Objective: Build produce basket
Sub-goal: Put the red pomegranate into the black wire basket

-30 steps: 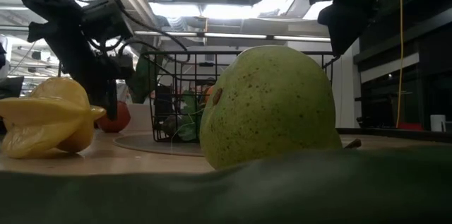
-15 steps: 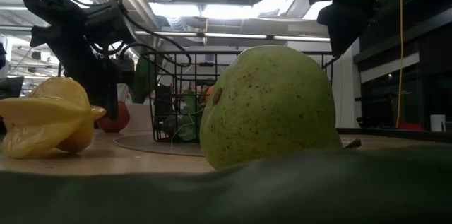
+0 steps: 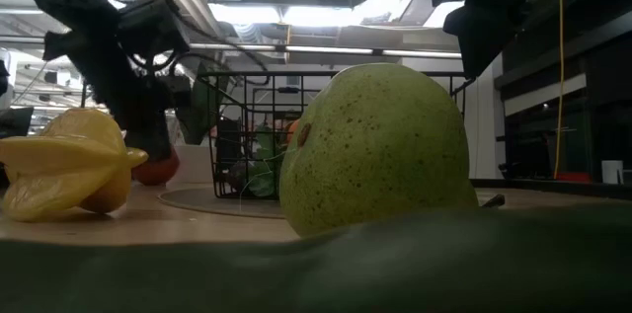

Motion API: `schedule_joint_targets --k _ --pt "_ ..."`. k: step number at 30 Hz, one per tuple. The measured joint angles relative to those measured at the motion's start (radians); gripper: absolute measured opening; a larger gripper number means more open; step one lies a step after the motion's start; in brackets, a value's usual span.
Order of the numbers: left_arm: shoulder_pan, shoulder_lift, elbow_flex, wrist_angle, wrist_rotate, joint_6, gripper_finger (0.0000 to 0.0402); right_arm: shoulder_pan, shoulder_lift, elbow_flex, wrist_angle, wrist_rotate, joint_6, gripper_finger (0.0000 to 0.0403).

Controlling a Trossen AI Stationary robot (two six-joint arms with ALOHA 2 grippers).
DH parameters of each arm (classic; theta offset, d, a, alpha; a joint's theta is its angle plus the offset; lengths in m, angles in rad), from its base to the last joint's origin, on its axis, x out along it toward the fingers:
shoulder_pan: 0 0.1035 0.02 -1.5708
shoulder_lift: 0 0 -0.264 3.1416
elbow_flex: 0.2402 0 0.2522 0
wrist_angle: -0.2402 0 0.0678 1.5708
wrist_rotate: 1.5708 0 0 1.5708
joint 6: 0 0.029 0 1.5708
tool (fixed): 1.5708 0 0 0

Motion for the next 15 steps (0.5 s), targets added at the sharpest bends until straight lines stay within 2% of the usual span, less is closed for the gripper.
schedule_joint_targets --k 6,15 --pt "-0.06 0.0 0.1 -0.035 -0.052 -0.001 0.0 0.0 0.0 0.0 0.0 0.0 0.0 0.0121" --pt "-0.122 0.0 0.31 -0.258 -0.149 0.023 0.0 0.0 0.0 0.0 0.0 0.0 0.0 0.0121"
